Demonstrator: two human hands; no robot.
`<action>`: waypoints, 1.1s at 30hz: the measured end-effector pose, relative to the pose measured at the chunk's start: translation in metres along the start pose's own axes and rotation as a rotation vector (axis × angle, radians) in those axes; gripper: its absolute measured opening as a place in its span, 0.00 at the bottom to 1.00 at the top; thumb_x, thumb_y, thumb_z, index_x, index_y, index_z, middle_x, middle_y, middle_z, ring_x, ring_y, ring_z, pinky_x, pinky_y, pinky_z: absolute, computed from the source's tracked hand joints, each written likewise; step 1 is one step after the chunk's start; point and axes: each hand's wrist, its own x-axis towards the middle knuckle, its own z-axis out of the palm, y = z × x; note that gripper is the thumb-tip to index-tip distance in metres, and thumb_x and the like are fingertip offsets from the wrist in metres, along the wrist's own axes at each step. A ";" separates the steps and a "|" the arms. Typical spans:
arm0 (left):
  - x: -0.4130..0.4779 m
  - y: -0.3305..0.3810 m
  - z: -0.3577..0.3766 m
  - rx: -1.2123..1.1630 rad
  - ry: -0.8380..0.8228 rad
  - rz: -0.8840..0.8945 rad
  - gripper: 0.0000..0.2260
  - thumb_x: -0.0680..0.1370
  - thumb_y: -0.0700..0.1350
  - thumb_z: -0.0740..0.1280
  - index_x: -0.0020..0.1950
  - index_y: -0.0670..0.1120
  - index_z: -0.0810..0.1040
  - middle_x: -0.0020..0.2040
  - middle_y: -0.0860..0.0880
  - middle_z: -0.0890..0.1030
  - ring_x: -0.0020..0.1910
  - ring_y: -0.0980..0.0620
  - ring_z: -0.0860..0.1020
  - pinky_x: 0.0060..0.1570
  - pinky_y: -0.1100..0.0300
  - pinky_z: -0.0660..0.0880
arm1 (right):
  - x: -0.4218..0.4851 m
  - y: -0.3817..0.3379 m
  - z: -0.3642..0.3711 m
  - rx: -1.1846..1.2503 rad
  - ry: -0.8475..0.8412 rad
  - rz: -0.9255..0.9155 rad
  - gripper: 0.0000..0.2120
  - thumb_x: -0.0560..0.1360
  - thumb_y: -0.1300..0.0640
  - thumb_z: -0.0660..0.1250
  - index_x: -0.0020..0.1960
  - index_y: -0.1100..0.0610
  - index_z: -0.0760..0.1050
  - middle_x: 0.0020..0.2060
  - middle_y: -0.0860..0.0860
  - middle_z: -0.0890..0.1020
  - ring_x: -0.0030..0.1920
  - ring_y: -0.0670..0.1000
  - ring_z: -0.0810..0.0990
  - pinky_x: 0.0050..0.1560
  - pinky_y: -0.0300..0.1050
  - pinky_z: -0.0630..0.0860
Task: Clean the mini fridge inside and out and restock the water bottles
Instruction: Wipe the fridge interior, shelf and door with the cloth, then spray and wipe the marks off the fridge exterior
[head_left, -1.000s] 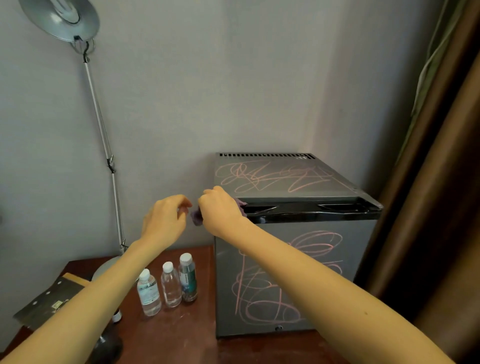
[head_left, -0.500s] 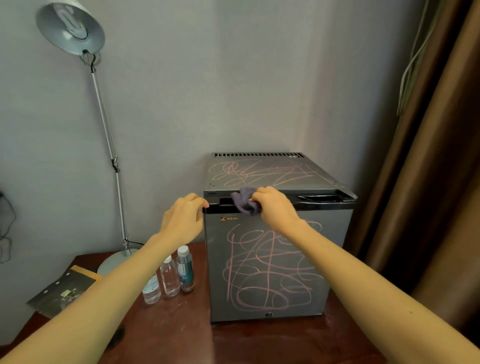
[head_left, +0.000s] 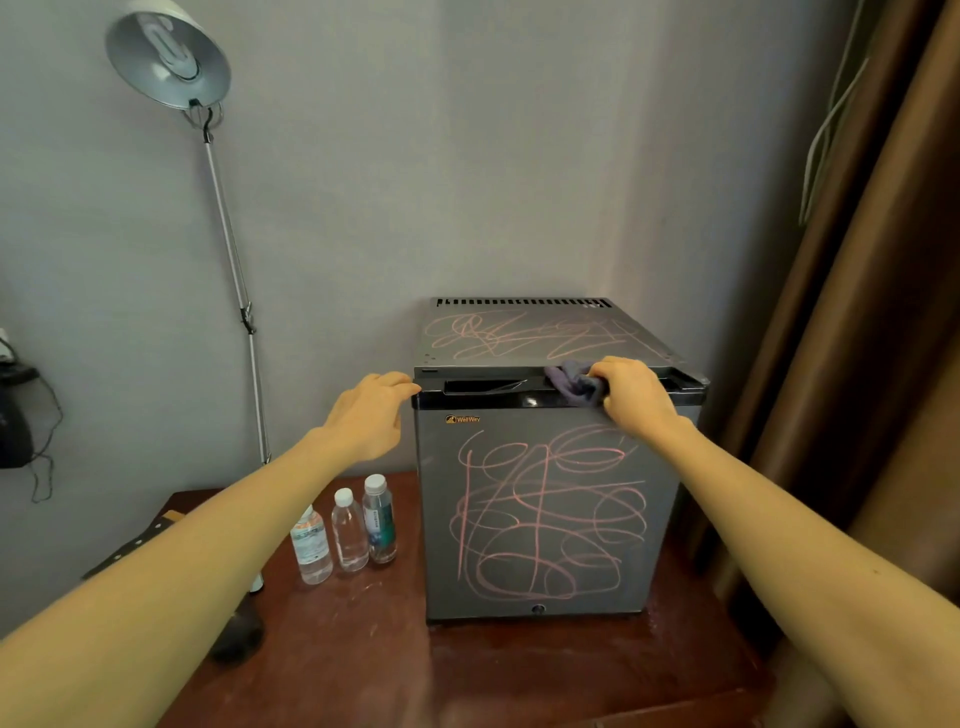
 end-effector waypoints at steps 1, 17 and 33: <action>-0.001 -0.001 0.000 0.000 0.002 0.009 0.26 0.76 0.35 0.60 0.74 0.46 0.64 0.74 0.48 0.65 0.69 0.44 0.65 0.63 0.48 0.71 | -0.002 0.006 -0.003 -0.006 0.001 0.011 0.10 0.71 0.68 0.63 0.48 0.61 0.80 0.48 0.58 0.81 0.50 0.61 0.78 0.49 0.53 0.75; -0.020 -0.065 -0.001 -0.019 0.098 0.081 0.20 0.76 0.35 0.59 0.66 0.49 0.74 0.66 0.50 0.74 0.62 0.46 0.73 0.51 0.52 0.74 | 0.000 -0.019 -0.001 -0.003 0.129 -0.217 0.12 0.64 0.73 0.68 0.45 0.63 0.80 0.43 0.59 0.81 0.46 0.63 0.78 0.45 0.51 0.75; -0.170 -0.194 0.083 -0.128 0.105 -0.436 0.15 0.77 0.39 0.61 0.61 0.49 0.77 0.61 0.53 0.77 0.59 0.51 0.76 0.52 0.57 0.73 | 0.002 -0.258 0.194 0.121 -0.081 -0.857 0.09 0.67 0.59 0.75 0.45 0.56 0.78 0.45 0.51 0.81 0.45 0.53 0.80 0.41 0.44 0.78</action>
